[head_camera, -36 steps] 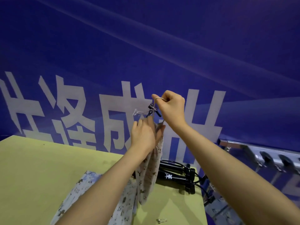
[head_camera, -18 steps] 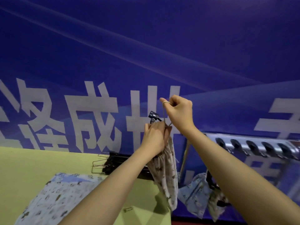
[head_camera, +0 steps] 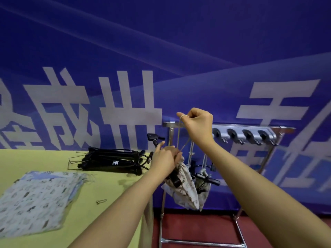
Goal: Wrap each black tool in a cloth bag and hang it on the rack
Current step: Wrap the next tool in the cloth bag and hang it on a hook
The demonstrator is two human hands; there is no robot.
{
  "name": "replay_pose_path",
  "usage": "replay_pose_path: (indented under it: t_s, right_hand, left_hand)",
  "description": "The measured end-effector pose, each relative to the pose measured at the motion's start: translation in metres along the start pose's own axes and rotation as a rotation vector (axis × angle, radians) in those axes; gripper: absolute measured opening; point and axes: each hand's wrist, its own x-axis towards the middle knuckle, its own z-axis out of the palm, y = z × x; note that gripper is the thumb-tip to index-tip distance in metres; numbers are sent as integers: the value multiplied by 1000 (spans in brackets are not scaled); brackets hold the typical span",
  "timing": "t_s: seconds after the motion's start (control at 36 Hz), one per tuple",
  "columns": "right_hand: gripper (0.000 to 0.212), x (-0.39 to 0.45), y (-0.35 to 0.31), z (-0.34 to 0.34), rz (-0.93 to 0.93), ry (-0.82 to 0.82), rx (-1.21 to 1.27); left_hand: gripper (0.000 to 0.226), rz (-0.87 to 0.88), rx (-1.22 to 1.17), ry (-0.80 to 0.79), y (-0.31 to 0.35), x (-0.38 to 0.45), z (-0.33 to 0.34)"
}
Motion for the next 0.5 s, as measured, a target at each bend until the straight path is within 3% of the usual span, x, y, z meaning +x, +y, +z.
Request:
replay_pose_path:
  t_s: [0.19, 0.36, 0.5]
  right_hand:
    - [46, -10, 24, -37, -169, -85, -232]
    - [39, -19, 37, -48, -291, -163, -340]
    - [37, -24, 49, -53, -304, -181, -396]
  left_hand:
    - [37, -26, 100, -96, 27, -11, 34]
    - [22, -38, 190, -20, 35, -18, 57]
    - [33, -46, 146, -149, 47, -26, 60]
